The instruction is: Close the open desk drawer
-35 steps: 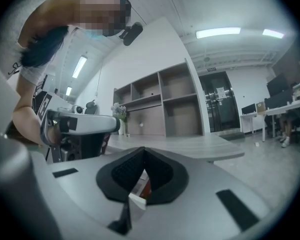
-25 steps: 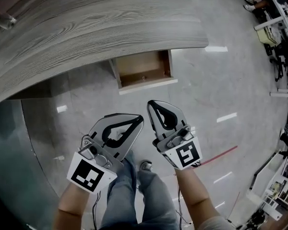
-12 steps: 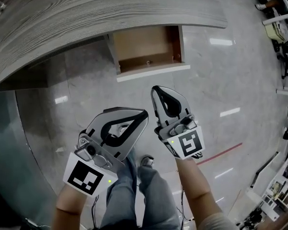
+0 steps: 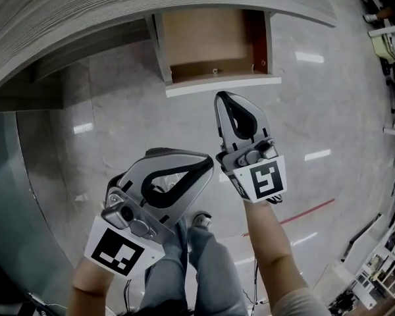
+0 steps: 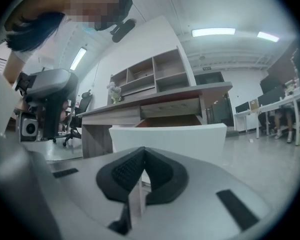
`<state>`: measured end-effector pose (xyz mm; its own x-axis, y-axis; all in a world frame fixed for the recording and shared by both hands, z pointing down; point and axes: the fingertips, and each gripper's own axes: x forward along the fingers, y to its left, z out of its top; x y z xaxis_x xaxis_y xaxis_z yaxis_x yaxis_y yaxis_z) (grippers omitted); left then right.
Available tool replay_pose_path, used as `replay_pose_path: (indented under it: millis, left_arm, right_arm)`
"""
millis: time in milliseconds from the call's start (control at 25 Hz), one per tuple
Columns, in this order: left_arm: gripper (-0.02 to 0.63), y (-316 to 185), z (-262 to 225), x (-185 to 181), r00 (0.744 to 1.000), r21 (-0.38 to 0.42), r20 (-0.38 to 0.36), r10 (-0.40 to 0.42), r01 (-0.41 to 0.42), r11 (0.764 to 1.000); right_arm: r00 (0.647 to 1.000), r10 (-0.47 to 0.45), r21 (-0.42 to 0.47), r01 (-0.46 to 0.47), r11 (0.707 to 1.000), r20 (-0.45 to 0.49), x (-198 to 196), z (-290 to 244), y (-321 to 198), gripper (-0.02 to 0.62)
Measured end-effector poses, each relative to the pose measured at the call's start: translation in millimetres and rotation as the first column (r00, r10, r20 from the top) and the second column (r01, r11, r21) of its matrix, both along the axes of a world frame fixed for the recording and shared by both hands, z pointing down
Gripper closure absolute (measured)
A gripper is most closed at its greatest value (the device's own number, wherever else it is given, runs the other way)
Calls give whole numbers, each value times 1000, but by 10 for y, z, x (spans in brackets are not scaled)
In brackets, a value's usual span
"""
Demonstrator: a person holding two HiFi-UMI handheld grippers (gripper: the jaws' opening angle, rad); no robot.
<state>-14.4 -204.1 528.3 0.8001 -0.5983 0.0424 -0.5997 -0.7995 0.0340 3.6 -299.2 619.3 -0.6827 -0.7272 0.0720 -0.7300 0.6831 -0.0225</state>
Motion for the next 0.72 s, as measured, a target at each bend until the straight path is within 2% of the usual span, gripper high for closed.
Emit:
replay_pose_path:
  millis: [480, 720]
  left_arm:
    - [595, -36, 57, -98, 999, -9, 7, -32, 32, 999]
    - [595, -87, -19, -114, 999, -4, 2, -39, 39, 999]
  right_arm:
    - [1000, 18, 35, -19, 999, 10, -45, -63, -206, 588]
    - [998, 34, 59, -38, 998, 53, -25, -301, -302, 588]
